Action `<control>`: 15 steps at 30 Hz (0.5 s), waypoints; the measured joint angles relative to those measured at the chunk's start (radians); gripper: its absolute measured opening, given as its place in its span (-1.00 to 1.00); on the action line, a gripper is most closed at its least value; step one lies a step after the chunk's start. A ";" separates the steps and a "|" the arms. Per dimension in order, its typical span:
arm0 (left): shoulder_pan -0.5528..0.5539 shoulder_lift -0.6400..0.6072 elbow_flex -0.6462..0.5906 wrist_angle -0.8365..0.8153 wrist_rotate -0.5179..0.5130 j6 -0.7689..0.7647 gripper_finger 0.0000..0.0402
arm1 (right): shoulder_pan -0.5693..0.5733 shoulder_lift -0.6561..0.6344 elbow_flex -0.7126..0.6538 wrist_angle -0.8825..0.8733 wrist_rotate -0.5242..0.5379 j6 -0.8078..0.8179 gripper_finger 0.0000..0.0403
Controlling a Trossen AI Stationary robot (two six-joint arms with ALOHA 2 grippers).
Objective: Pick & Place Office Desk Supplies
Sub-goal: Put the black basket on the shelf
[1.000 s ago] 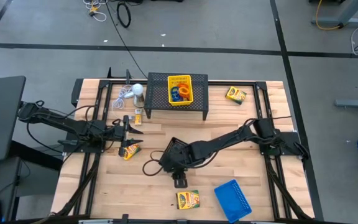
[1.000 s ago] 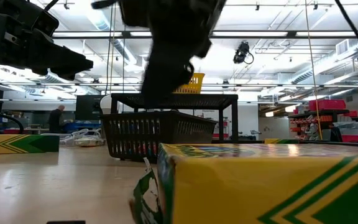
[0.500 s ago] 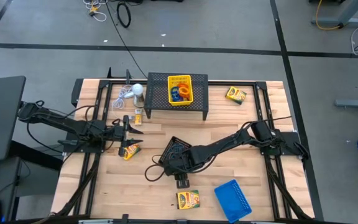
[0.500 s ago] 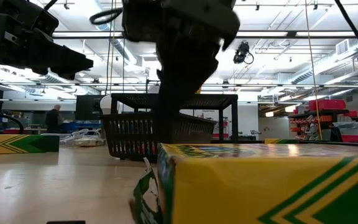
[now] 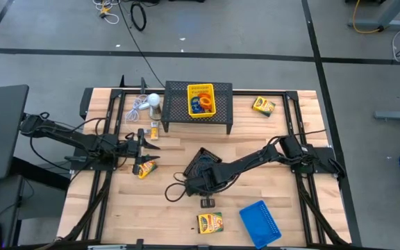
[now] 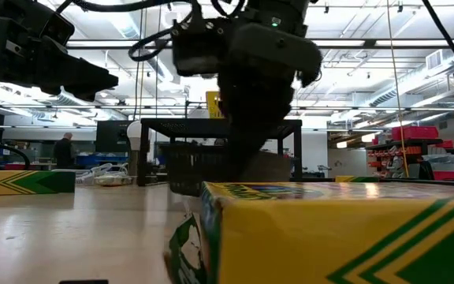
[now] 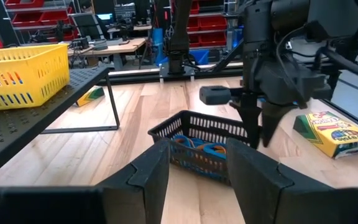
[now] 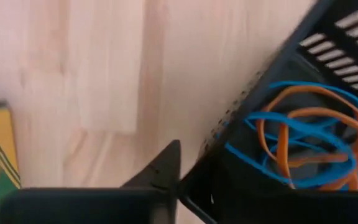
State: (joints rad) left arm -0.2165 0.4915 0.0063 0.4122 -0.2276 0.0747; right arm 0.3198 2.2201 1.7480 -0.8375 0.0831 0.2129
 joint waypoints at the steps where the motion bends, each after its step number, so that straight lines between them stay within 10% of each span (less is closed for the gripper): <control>1: 0.000 0.000 0.000 0.000 0.000 0.000 -0.18 | 0.002 -0.001 0.001 -0.019 0.005 0.004 -0.72; 15: 0.000 0.000 0.000 0.000 0.000 -0.006 -0.18 | 0.050 -0.021 0.001 -0.307 0.076 0.016 -0.86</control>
State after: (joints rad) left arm -0.2165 0.4911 0.0063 0.4119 -0.2276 0.0689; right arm 0.3698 2.1994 1.7489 -1.1443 0.1592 0.2293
